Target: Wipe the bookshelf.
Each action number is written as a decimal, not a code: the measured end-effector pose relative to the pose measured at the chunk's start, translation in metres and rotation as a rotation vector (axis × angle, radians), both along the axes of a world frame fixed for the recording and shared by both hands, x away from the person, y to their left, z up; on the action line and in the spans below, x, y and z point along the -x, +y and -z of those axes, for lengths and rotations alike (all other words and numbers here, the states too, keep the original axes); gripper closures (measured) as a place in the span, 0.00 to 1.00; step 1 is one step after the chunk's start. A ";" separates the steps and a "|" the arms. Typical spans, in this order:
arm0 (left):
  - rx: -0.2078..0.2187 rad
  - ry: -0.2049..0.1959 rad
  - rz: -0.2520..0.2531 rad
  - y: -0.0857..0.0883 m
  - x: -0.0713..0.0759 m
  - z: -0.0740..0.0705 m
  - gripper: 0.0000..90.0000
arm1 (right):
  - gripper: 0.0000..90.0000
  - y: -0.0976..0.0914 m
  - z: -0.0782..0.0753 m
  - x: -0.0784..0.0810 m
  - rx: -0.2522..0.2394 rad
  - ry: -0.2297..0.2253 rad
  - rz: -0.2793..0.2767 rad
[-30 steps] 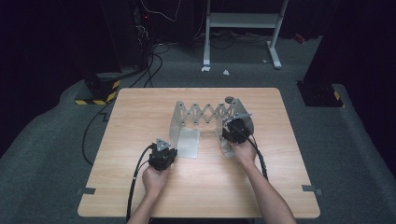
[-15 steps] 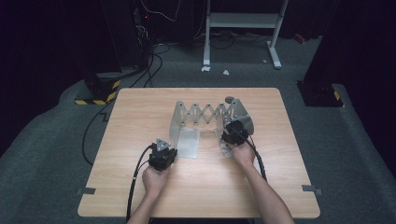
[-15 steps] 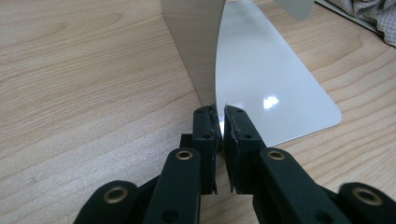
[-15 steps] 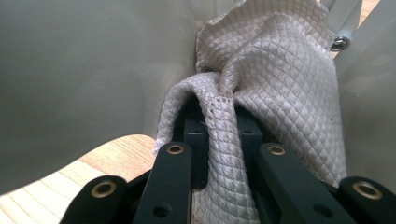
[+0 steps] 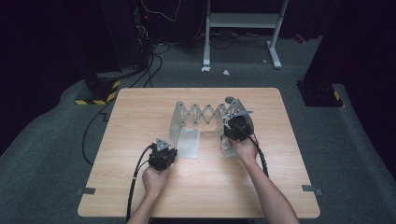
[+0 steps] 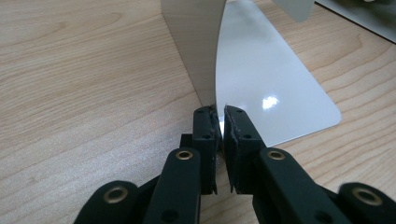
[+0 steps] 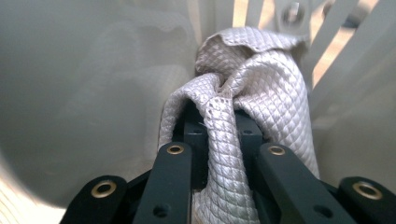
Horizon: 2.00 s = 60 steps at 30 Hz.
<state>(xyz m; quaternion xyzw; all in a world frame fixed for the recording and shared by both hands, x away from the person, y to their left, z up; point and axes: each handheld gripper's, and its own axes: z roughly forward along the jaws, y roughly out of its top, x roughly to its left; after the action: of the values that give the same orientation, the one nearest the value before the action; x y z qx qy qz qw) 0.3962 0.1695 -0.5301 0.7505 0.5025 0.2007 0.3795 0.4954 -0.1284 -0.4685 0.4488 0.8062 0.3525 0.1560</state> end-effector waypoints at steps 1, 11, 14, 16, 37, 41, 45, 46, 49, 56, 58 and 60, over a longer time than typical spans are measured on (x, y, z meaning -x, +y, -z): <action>0.000 0.000 0.000 0.000 0.000 0.000 0.92 | 0.89 0.000 -0.003 0.001 -0.004 -0.013 -0.002; 0.002 0.001 0.000 0.000 0.000 0.000 0.92 | 0.89 -0.002 -0.026 0.004 -0.028 -0.060 -0.011; 0.002 0.001 0.001 0.000 0.000 0.000 0.92 | 0.89 -0.004 -0.027 0.004 -0.039 -0.061 -0.010; 0.002 0.001 0.001 0.000 0.000 0.000 0.92 | 0.89 -0.005 -0.028 0.004 -0.046 -0.063 -0.008; 0.003 0.002 0.001 0.000 0.000 0.000 0.92 | 0.89 -0.004 -0.058 0.005 -0.060 -0.123 -0.021; 0.003 0.002 0.001 0.000 0.000 0.000 0.92 | 0.89 -0.005 -0.065 0.005 -0.068 -0.138 -0.021; 0.005 0.003 0.002 0.001 0.000 0.000 0.92 | 0.89 -0.005 -0.073 0.004 -0.071 -0.154 -0.021; 0.005 0.003 0.002 0.001 0.000 0.000 0.92 | 0.89 -0.004 -0.075 0.004 -0.070 -0.161 -0.022; 0.005 0.003 0.002 0.001 0.000 0.000 0.92 | 0.89 -0.002 -0.076 0.005 -0.046 -0.177 -0.020; 0.008 0.004 0.003 0.001 0.000 0.000 0.92 | 0.89 -0.002 -0.053 -0.002 -0.037 -0.114 0.001; 0.008 0.004 0.002 0.001 0.000 0.000 0.92 | 0.89 -0.002 -0.046 -0.004 -0.035 -0.097 0.007; 0.008 0.004 0.003 0.001 0.000 0.000 0.92 | 0.89 -0.001 -0.041 -0.005 -0.033 -0.086 0.011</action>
<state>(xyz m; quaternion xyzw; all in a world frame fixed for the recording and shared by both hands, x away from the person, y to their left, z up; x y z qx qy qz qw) 0.3966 0.1704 -0.5302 0.7500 0.5032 0.1966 0.3817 0.5006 -0.1296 -0.4276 0.4401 0.7905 0.3838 0.1849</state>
